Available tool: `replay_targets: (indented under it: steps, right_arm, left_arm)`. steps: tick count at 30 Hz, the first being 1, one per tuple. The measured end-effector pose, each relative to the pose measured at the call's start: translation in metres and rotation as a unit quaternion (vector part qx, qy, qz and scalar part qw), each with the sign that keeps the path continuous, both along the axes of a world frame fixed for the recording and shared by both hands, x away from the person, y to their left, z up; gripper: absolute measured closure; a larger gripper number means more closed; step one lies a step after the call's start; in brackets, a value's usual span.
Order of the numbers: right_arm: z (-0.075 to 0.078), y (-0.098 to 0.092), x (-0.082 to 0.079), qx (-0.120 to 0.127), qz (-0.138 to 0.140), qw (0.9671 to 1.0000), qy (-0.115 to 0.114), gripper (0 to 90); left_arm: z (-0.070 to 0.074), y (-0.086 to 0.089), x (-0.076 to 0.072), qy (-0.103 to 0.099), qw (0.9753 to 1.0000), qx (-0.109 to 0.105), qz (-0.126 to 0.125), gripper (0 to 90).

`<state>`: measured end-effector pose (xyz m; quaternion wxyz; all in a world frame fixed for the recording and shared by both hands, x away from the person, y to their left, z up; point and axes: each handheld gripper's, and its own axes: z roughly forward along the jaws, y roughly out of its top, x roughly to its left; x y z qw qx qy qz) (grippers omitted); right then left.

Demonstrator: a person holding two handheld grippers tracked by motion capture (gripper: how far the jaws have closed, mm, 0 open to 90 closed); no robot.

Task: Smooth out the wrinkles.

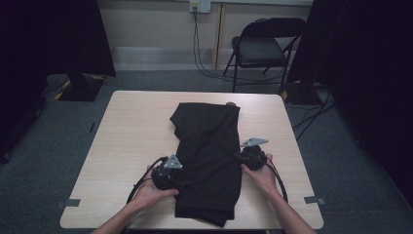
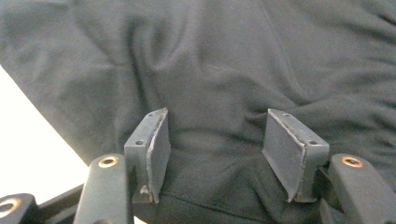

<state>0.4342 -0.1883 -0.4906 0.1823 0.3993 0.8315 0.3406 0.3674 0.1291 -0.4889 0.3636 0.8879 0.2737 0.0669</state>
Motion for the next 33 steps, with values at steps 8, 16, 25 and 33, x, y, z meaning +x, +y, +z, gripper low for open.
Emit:
replay_targets:
  steps: [8, 16, 25, 33]
  right_arm:
    - [0.020, -0.009, -0.001, 0.057, -0.006, 0.9979, -0.031, 55.5]
    - [0.027, 0.027, 0.026, 0.059, 0.030, 0.9974, -0.028, 53.4]
    - [-0.003, 0.057, 0.045, 0.044, 0.041, 0.9981, 0.015, 41.2]
    - [-0.011, 0.063, 0.020, 0.041, 0.065, 0.9970, -0.008, 39.8]
  left_arm:
    - [0.018, 0.003, 0.024, -0.010, 0.9992, -0.025, 0.028, 46.8]
    - [0.010, 0.005, 0.083, -0.027, 0.9941, -0.040, 0.098, 50.3]
    - [-0.005, -0.001, 0.068, -0.059, 0.9944, 0.010, 0.087, 53.1]
    - [0.005, 0.015, 0.048, 0.018, 0.9972, 0.010, 0.072, 52.1]
